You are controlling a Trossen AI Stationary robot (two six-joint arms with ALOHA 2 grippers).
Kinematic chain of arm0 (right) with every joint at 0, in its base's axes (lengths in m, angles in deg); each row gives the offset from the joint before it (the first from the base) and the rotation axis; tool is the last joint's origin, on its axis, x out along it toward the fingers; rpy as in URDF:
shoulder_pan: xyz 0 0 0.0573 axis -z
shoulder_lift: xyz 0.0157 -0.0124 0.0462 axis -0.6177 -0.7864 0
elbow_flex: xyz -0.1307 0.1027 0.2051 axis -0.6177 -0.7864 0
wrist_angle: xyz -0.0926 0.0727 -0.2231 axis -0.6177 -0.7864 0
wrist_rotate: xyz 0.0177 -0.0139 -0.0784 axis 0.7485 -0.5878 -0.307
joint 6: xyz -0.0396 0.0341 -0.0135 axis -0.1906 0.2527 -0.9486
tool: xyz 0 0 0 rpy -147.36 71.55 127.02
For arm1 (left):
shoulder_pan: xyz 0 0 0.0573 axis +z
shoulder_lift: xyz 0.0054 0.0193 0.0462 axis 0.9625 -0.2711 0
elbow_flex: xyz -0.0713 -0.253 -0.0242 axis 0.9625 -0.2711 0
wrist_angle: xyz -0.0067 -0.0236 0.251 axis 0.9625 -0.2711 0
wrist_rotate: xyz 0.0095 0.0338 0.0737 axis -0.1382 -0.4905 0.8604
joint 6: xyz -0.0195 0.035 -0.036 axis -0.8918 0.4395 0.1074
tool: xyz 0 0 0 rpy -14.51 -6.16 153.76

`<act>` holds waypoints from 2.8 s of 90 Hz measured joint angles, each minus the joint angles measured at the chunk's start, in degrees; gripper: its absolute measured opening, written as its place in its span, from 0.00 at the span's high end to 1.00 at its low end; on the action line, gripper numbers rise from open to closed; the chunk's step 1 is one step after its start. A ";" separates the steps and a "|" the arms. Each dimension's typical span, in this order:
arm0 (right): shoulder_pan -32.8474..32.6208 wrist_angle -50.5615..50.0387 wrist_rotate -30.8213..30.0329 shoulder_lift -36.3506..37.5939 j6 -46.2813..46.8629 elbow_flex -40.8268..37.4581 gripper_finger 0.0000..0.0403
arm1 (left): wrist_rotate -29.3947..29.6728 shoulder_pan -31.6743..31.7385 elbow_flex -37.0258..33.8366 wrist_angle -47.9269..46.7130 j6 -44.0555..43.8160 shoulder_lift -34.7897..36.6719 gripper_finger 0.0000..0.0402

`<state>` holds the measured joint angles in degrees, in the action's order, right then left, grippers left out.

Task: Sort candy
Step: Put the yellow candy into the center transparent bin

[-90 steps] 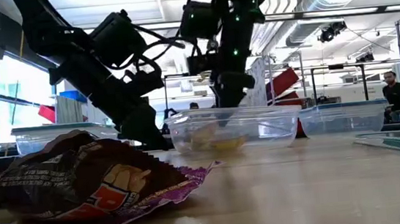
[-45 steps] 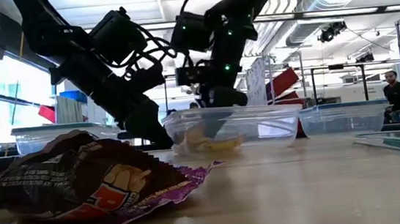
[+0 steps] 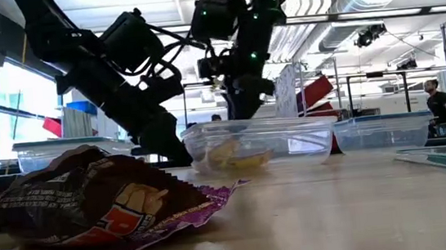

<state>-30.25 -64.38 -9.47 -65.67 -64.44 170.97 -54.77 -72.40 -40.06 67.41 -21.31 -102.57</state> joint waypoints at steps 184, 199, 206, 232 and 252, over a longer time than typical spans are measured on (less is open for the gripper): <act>-3.24 -10.13 4.95 -7.99 2.20 5.66 0.69 | 0.61 -5.57 -0.14 1.64 -5.95 0.58 0.74; -2.92 -14.83 4.86 -7.97 2.21 7.60 0.69 | 1.47 -5.53 -0.13 1.10 -4.56 0.61 0.74; -2.92 -17.02 4.84 -7.73 2.19 8.54 0.69 | 1.63 -5.51 -0.13 0.29 -4.47 0.62 0.74; -5.82 -26.77 -1.24 -7.47 2.78 16.32 0.69 | 0.97 -7.88 1.08 -15.33 -5.14 9.30 0.74; -12.57 -24.59 -4.96 -7.42 5.46 23.67 0.69 | -5.41 -15.04 1.25 -31.95 -11.85 20.71 0.74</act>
<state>-42.82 -88.96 -14.43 -73.09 -58.97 194.64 -60.17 -87.44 -38.80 35.47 -33.15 -81.87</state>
